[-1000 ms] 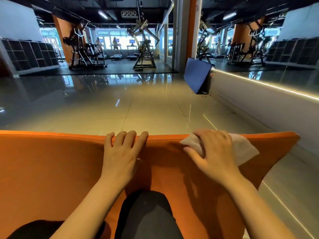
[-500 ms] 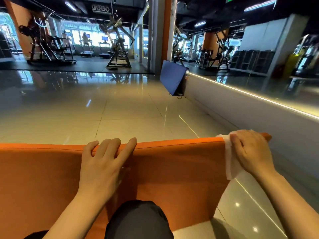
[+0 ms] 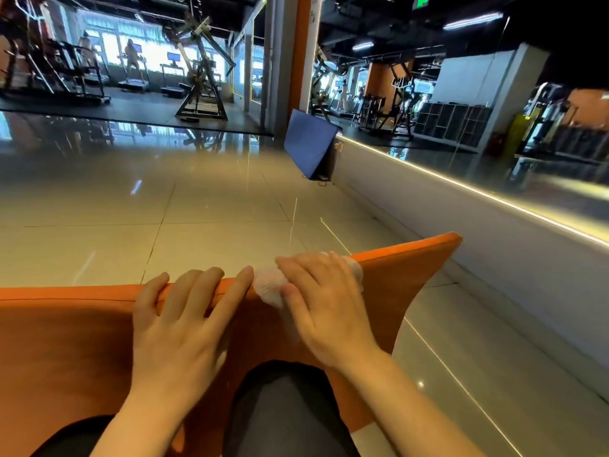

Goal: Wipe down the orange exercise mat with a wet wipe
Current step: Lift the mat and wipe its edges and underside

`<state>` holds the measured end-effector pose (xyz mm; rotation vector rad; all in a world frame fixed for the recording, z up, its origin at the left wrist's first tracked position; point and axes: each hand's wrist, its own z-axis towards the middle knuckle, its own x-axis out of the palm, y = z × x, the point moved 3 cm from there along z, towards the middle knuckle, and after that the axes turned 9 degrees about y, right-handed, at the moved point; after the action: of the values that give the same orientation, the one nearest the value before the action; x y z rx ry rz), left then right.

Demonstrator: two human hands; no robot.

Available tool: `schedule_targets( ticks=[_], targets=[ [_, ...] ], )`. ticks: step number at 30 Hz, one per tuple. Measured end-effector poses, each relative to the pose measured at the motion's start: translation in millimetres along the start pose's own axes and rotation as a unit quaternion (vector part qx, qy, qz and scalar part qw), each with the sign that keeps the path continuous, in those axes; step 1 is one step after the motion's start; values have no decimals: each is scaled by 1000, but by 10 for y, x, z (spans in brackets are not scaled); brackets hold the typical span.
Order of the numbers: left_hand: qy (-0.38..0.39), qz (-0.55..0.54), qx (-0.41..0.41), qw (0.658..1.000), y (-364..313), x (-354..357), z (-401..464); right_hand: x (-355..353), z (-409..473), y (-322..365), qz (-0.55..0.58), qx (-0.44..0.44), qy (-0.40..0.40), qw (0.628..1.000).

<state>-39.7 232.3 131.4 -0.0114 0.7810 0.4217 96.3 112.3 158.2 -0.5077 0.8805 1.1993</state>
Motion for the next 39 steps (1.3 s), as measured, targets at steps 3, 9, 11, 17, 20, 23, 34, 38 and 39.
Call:
schedule_targets(
  ticks=[3, 9, 11, 17, 20, 23, 34, 38, 39],
  targets=[
    [-31, 19, 11, 999, 2, 44, -71, -193, -131, -622, -28, 23, 21, 999],
    [-101, 17, -33, 994, -87, 60, -116, -619, -515, -2190, -12, 235, 47, 971],
    [-100, 4, -45, 994, -129, 33, -123, -631, -541, -2409, 8, 266, 29, 963],
    [-105, 14, -56, 993, -166, -7, -149, -299, -482, -1872, 89, 286, -110, 948],
    [-98, 23, -62, 993, -171, 8, -167, -2, -456, -1115, 94, 140, -93, 981],
    [-95, 23, -56, 994, -152, -20, -232, 37, -511, -765, 80, 59, -65, 993],
    [-42, 18, -26, 999, -251, -87, -427, -614, -949, -2491, 77, 263, -41, 961],
    [-50, 25, -25, 998, -254, -88, -460, -550, -952, -2432, 89, 307, -70, 945],
    [-55, 30, -27, 998, -257, -78, -466, -504, -954, -2324, 88, 309, -78, 944]
  ],
)
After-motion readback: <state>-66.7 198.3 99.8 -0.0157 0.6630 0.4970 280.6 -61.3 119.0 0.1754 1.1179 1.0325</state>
